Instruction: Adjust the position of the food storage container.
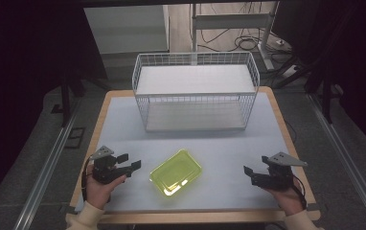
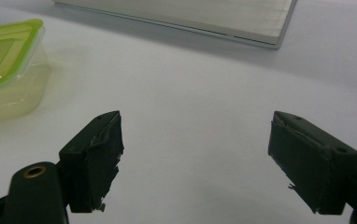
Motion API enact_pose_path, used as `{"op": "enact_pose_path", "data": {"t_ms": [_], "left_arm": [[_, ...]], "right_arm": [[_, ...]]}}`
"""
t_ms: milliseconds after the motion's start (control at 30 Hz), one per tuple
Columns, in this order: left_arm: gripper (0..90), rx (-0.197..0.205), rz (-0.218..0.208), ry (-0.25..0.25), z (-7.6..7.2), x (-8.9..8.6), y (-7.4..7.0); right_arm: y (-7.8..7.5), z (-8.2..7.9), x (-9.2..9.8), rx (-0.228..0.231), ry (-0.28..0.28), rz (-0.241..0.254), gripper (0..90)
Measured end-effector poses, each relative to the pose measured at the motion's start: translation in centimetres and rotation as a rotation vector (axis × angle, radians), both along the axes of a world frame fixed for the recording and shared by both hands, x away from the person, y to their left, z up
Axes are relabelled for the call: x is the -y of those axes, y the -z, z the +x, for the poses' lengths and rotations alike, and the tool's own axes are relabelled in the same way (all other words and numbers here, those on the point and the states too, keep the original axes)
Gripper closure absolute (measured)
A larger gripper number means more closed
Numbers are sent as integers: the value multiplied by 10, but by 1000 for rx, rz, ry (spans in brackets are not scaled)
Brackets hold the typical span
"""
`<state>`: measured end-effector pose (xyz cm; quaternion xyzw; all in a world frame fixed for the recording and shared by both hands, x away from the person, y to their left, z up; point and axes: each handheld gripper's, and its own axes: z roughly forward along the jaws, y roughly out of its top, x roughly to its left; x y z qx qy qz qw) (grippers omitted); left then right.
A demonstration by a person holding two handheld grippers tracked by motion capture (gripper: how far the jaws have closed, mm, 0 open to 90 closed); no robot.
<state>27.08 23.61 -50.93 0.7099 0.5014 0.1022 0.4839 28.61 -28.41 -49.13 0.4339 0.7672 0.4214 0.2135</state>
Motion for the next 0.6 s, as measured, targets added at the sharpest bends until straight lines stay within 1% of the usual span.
{"op": "enact_pose_path", "data": {"t_ms": [100, 133, 267, 400, 600], "left_arm": [[328, -3, -11, 5, 0, -1, -2], [335, -10, -19, 4, -1, -1, -2], [339, -15, -25, 0, -1, -1, -4], [336, 0, -26, 1, -3, -2, -10], [320, 9, -28, 11, -4, -1, -14]], "right_arm": [[0, 1, 0, -1, 2, -3, 183], [1, 1, 1, 0, 3, -4, 184], [-1, -1, 0, 6, 2, -1, 184], [-1, -1, 0, 9, 1, -2, 185], [0, 0, 0, 5, 3, -7, 186]]}}
